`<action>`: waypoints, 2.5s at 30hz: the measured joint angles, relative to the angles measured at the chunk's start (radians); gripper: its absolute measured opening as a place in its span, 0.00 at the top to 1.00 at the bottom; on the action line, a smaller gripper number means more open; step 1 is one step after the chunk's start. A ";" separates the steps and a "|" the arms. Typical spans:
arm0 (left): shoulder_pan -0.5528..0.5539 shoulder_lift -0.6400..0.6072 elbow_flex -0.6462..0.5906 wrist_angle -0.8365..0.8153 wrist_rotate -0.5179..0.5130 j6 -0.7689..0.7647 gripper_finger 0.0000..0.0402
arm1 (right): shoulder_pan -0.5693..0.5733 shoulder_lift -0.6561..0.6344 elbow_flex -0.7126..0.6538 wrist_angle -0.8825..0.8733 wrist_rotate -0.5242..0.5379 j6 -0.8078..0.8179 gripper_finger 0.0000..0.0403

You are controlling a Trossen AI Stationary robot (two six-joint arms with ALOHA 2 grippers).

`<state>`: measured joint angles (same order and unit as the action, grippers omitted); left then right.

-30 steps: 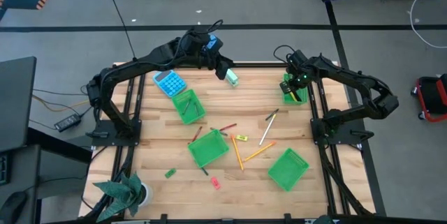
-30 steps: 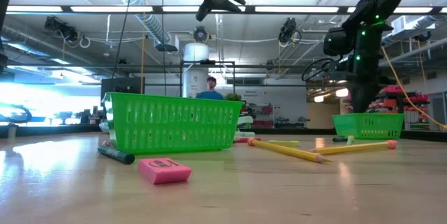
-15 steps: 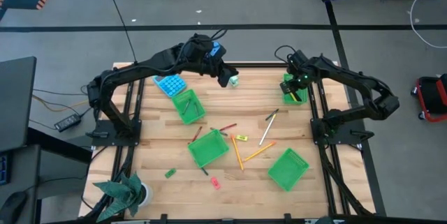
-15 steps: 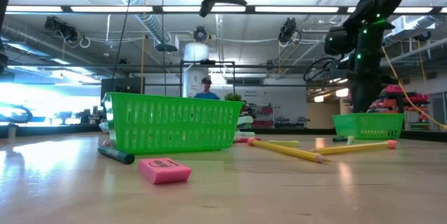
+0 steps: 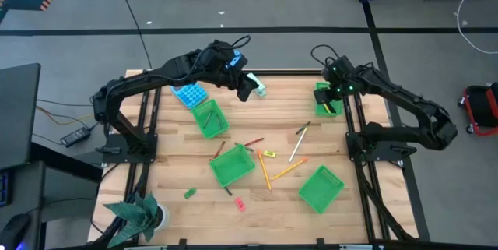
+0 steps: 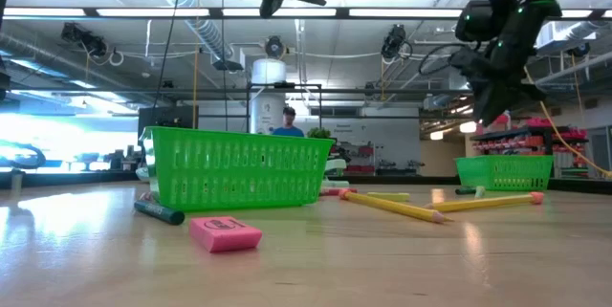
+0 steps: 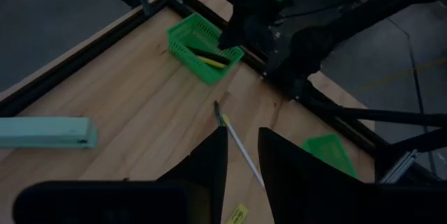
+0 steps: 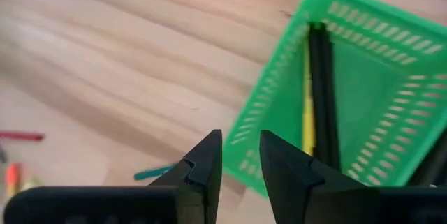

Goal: Sort crayons/erasers/pens/pencils in bins
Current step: Put the top right red crayon into the top left green bin

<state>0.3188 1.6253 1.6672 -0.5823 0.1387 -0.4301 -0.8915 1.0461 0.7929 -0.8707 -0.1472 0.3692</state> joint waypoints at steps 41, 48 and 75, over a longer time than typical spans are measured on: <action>-0.091 -0.121 0.000 -0.434 -0.163 0.084 0.80 | 0.623 0.039 0.001 0.492 -0.007 0.121 0.74; -0.109 -0.121 0.000 -0.412 -0.164 0.069 0.81 | 0.687 0.128 0.001 0.541 -0.009 0.118 0.74; -0.109 -0.121 0.000 -0.408 -0.166 0.049 0.80 | 0.639 0.355 0.002 0.528 -0.016 -0.602 0.56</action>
<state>0.2096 1.5043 1.6669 -0.9901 -0.0276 -0.3809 -0.2526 1.4013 0.7944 -0.3430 -0.1631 -0.2323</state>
